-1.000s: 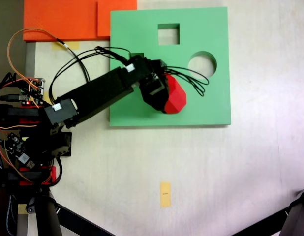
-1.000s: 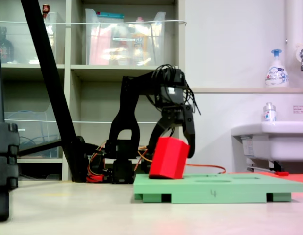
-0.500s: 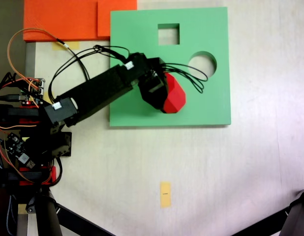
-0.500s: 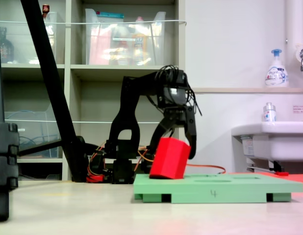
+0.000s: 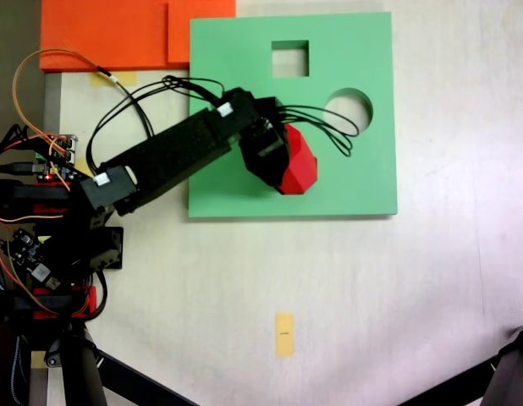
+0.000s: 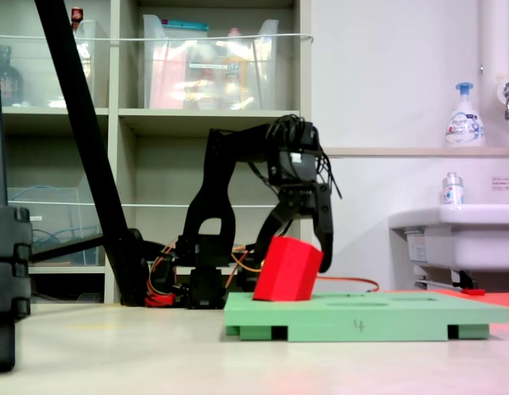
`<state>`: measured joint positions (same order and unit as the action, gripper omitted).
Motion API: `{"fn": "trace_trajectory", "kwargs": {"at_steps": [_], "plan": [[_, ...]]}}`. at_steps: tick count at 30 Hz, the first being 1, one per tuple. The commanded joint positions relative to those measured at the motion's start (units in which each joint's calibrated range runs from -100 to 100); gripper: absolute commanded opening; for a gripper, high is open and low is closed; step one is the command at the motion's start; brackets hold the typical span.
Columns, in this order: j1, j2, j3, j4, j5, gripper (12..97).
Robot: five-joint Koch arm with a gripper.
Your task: Put the octagonal pillar block into the corresponding hole
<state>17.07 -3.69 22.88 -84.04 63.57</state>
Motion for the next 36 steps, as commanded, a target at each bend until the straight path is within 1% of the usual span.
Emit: {"fn": "trace_trajectory", "kwargs": {"at_steps": [1,10,23,25,27,28,30,32,33,34,36], "plan": [[-0.4,1.6,1.2,5.0,0.0,44.9],[-1.3,5.0,1.2,5.3,-0.6,45.3],[-2.9,7.6,0.9,5.2,-2.2,52.7],[-3.1,8.0,0.5,5.2,-2.2,56.3],[-3.1,8.0,0.1,5.2,-2.2,57.9],[-3.1,8.0,0.0,5.1,-2.2,60.7],[-3.1,8.3,0.0,5.2,-2.2,69.7],[-3.0,8.6,0.0,5.3,-2.2,76.4],[-3.0,8.6,0.0,5.3,-2.2,81.6],[-2.9,8.6,0.0,5.3,-2.2,85.0],[-2.8,8.6,0.0,5.3,-2.2,89.0]]}}
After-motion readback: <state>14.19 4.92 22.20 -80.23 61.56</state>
